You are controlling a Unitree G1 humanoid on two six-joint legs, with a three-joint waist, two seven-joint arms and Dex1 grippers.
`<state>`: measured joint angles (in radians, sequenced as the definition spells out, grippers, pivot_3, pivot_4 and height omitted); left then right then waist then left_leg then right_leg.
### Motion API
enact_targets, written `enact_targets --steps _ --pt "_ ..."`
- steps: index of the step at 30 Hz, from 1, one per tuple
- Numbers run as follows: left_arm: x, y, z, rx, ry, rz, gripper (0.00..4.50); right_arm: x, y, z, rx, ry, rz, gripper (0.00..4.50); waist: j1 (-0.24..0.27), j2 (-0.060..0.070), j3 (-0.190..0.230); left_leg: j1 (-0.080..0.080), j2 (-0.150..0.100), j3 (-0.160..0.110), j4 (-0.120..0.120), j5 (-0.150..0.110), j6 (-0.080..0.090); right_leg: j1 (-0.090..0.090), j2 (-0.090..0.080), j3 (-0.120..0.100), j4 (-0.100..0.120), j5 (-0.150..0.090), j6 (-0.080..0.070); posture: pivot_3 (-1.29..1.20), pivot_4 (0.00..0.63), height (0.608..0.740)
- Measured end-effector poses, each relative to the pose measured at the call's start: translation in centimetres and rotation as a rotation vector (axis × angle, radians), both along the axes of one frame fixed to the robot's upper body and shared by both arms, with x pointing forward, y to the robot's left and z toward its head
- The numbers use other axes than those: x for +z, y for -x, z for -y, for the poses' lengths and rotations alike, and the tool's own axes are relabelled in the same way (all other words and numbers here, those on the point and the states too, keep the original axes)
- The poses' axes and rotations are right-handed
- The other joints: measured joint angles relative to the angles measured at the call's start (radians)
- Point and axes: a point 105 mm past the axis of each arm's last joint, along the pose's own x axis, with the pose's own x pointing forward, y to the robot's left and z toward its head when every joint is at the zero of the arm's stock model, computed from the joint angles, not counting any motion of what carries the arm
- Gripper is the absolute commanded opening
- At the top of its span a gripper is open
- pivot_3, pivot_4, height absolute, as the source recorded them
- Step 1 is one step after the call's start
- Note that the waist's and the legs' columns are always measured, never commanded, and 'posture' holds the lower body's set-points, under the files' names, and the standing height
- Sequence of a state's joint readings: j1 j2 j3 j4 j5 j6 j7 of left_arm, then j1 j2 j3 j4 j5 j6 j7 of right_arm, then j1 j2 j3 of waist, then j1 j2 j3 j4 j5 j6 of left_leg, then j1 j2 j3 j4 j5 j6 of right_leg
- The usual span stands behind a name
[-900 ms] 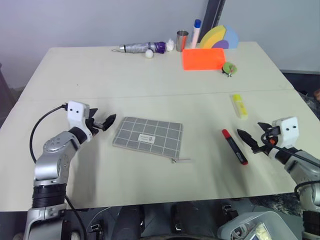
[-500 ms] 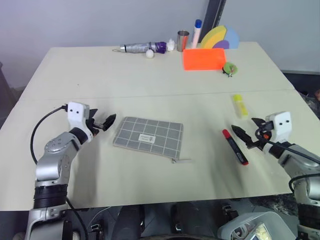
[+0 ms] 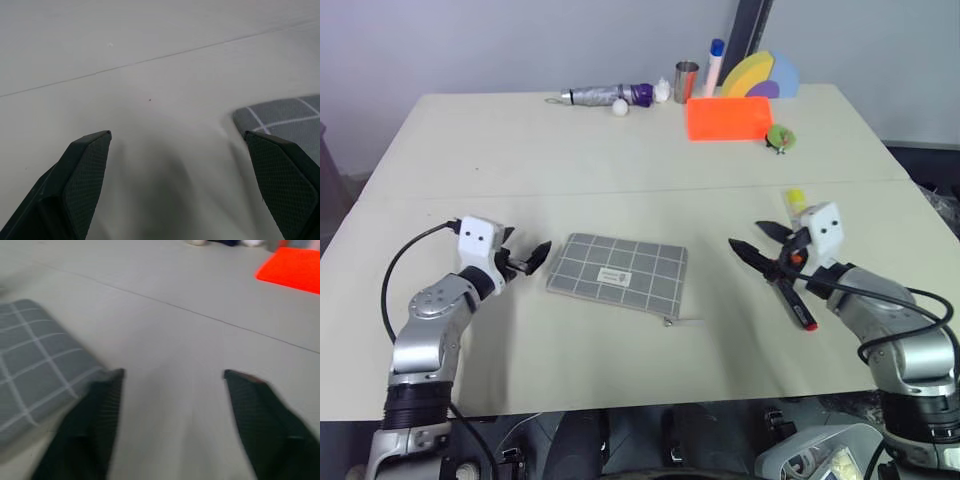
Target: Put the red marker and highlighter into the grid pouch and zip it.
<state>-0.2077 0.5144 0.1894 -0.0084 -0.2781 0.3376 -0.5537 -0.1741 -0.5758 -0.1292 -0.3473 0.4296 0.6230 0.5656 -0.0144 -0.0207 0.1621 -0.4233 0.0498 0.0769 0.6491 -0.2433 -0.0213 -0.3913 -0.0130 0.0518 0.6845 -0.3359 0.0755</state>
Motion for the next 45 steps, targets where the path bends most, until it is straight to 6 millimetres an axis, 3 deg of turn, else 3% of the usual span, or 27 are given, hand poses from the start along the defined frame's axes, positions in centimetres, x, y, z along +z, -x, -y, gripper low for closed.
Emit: enact_targets --steps 3,9,14,24,45 --pt "0.2 0.1 -0.5 -0.035 -0.090 0.018 4.50 -1.2 0.0 -1.0 0.003 0.027 -0.041 0.06 -0.001 0.000 0.000 0.000 0.000 0.000 0.000 0.000 0.000 -0.001 0.000 0.000 0.000 0.000 0.000 0.00 0.150 0.740" --pt "0.3 1.0 -2.5 -0.144 -0.342 0.047 4.50 -2.9 -0.8 -2.1 -0.044 0.129 -0.070 0.06 -0.004 0.000 0.000 0.000 0.000 0.001 -0.001 0.000 0.000 -0.002 0.000 0.000 0.000 0.000 -0.001 0.00 0.150 0.740" --pt "-0.7 2.3 -3.9 -0.287 -0.551 0.022 4.50 -4.7 -1.9 -2.5 -0.089 0.186 -0.111 0.06 -0.003 0.000 0.000 -0.001 0.000 0.001 -0.001 0.000 0.000 -0.003 -0.001 0.000 0.000 0.000 -0.001 0.00 0.150 0.740" --pt "-0.9 2.9 -0.7 -0.557 -0.725 0.160 4.50 -5.0 -2.9 -4.2 -0.081 0.216 -0.127 0.06 0.000 0.001 -0.001 -0.001 0.000 0.002 0.000 -0.001 0.001 -0.002 -0.001 0.000 0.000 0.000 -0.001 0.00 0.150 0.740" --pt "-0.9 3.0 2.1 -0.817 -0.885 0.427 4.50 -4.7 -4.7 -8.3 0.056 0.257 -0.115 0.06 -0.003 0.001 -0.001 0.000 0.000 0.002 0.001 -0.001 0.001 -0.002 0.000 0.000 0.002 0.000 0.000 0.00 0.150 0.740"
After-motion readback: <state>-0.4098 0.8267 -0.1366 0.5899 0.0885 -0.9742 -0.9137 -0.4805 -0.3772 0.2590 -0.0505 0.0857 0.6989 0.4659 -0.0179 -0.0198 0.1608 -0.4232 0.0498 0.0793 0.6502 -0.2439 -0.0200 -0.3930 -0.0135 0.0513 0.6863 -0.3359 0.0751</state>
